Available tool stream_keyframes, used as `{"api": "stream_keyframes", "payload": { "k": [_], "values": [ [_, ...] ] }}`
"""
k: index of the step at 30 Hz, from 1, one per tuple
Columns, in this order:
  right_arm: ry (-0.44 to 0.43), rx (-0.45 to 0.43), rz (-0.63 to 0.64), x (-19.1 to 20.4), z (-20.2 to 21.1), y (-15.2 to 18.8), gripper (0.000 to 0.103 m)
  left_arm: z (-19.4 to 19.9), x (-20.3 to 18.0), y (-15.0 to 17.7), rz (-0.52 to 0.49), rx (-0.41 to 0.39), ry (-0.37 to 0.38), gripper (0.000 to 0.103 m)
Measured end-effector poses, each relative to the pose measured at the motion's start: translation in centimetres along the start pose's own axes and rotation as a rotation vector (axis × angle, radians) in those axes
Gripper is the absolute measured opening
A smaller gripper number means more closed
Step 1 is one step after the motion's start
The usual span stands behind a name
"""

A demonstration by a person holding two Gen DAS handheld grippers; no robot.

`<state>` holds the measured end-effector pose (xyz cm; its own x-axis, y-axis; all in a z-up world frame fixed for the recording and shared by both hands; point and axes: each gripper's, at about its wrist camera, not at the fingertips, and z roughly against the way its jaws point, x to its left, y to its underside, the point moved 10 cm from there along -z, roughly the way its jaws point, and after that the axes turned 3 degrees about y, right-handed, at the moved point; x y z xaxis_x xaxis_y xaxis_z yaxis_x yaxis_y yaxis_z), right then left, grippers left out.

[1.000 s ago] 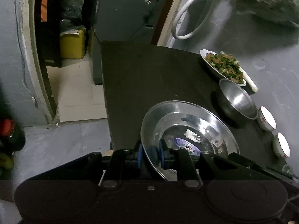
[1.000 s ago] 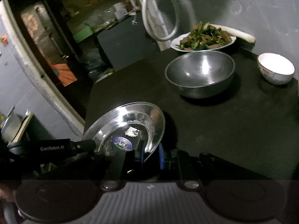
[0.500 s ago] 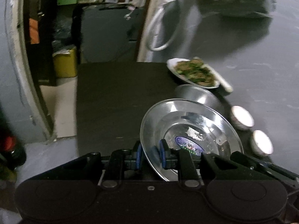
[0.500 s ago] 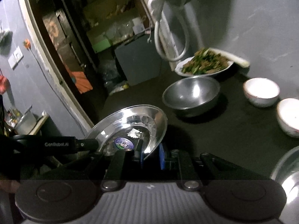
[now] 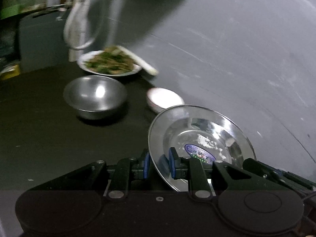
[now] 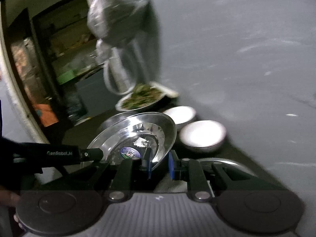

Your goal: Organize plates and bowls

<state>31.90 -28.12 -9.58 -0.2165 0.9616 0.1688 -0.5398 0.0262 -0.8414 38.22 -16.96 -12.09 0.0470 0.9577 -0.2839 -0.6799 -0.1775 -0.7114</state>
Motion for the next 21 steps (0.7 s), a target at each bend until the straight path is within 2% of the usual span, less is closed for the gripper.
{"api": "stream_keyframes", "payload": {
  "k": [4, 9, 21],
  "values": [
    [0.064, -0.003, -0.039, -3.6, 1.5, 1.1, 0.02, -0.9, -2.4, 1.4, -0.052, 0.04, 0.033, 0.022],
    [0.1, 0.015, -0.077, -6.3, 2.6, 2.9, 0.021, -1.2, -3.8, 3.0, -0.115, 0.08, 0.034, 0.023],
    [0.095, 0.07, -0.1, -7.5, 3.2, 5.2, 0.022, -2.0, -4.4, 5.1, -0.202, 0.165, -0.024, 0.027]
  ]
}}
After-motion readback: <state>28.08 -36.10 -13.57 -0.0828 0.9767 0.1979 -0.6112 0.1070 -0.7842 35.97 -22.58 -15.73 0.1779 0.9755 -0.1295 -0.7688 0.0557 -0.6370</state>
